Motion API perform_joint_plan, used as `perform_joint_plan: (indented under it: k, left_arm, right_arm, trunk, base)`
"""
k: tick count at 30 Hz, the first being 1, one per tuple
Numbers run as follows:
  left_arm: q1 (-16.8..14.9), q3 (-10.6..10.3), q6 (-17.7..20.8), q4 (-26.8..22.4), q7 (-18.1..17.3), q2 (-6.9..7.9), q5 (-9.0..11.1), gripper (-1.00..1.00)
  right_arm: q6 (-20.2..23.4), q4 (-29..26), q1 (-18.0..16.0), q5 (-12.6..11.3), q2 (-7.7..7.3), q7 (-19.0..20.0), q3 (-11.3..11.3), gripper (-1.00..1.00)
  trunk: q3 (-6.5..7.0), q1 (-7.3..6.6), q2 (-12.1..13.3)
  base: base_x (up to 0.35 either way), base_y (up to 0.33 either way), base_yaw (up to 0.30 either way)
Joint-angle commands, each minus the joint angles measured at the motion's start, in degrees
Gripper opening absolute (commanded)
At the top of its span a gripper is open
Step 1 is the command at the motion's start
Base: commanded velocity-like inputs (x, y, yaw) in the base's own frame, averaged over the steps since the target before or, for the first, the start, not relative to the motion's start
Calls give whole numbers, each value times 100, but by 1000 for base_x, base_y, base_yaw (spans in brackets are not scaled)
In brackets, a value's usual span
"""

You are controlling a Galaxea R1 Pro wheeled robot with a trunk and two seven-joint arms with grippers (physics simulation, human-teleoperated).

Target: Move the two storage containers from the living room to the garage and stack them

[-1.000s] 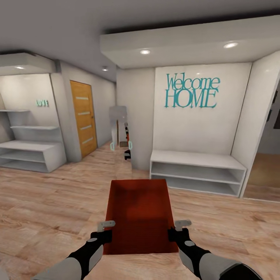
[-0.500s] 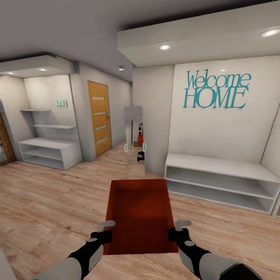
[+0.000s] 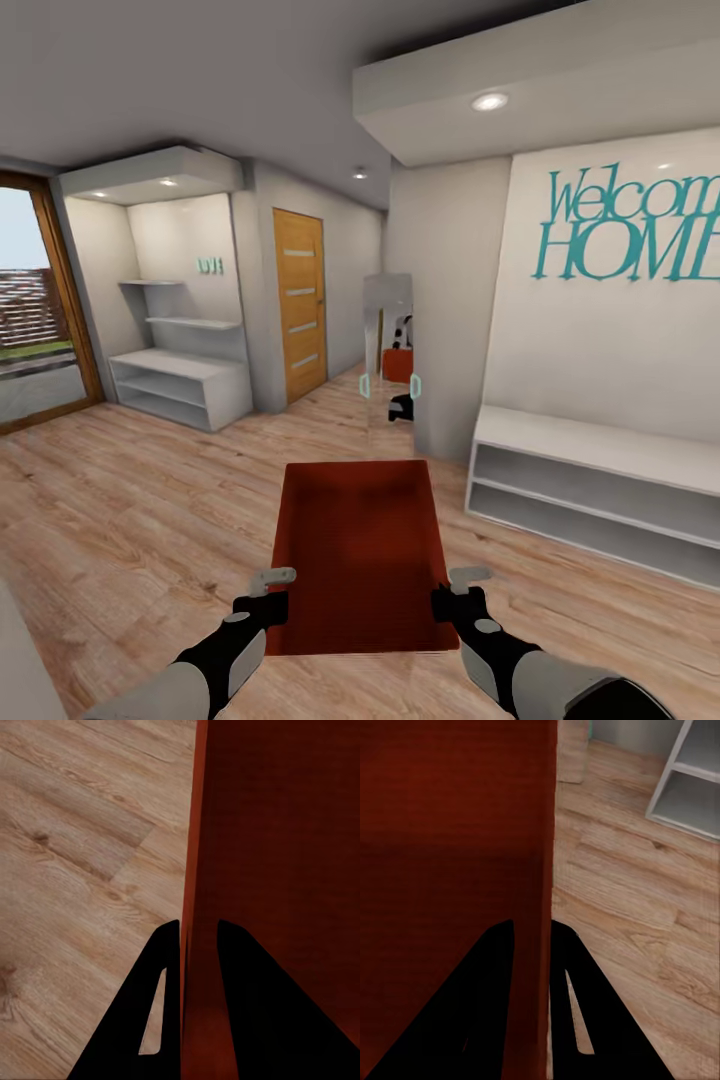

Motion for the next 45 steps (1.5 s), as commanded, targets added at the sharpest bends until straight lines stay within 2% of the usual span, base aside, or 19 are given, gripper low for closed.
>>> perform_joint_plan:
  k: [1,7,33,45]
  left_arm:
    - [-6,-86,-15,-12,63,202,9,-100]
    - [-6,-84,-15,-12,63,202,9,-100]
    - [-6,-81,-15,-11,63,202,9,-100]
    - [-5,-82,-15,-11,63,202,9,-100]
  right_arm:
    - [-26,17,-7,-84,-13,-14,-188,-100]
    - [-26,17,-7,-86,-13,-14,-188,-100]
    - [-28,17,-7,-87,-13,-22,-188,-100]
    - [-30,18,-7,-87,-13,-21,-188,-100]
  trunk:
    - [-9,5,-7]
    - [-9,5,-7]
    - [-9,5,-7]
    - [-9,5,-7]
  base:
    - [322,0,272]
    - [322,0,159]
    - [322,0,3]
    - [322,0,237]
